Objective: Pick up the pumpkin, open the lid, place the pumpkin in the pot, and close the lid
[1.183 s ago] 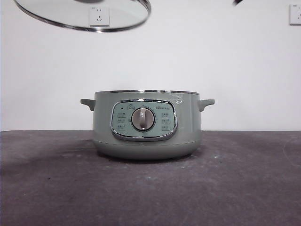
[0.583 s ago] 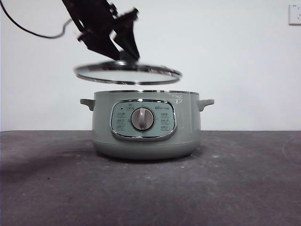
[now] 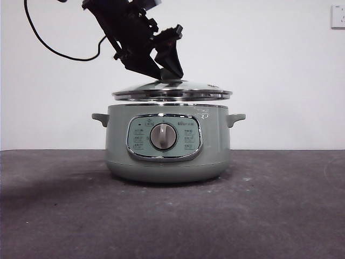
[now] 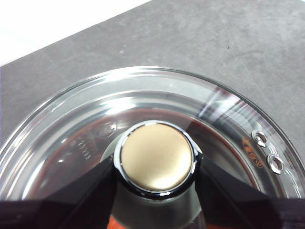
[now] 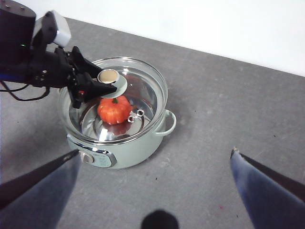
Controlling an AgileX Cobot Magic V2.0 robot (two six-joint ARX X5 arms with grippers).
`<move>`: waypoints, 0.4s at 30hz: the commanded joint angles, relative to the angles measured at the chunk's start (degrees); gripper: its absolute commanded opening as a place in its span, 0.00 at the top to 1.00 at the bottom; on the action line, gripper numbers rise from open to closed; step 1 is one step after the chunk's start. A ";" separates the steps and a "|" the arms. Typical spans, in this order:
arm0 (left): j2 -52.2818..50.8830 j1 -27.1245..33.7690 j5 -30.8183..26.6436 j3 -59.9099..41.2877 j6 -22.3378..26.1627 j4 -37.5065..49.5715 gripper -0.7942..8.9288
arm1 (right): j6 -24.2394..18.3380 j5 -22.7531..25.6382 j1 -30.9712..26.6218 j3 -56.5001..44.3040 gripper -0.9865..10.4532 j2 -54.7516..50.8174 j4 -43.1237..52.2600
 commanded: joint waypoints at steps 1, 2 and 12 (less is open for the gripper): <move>0.77 0.13 -0.17 0.50 0.46 2.08 0.93 | 0.52 -0.04 0.09 0.00 0.37 -0.35 0.04; 0.85 0.15 -0.68 0.50 0.46 1.75 0.93 | 0.52 -0.07 0.09 0.02 0.37 -0.44 0.07; 0.87 0.24 -1.40 0.50 1.60 -0.57 0.93 | 0.52 -0.07 0.09 0.02 0.37 -1.01 0.09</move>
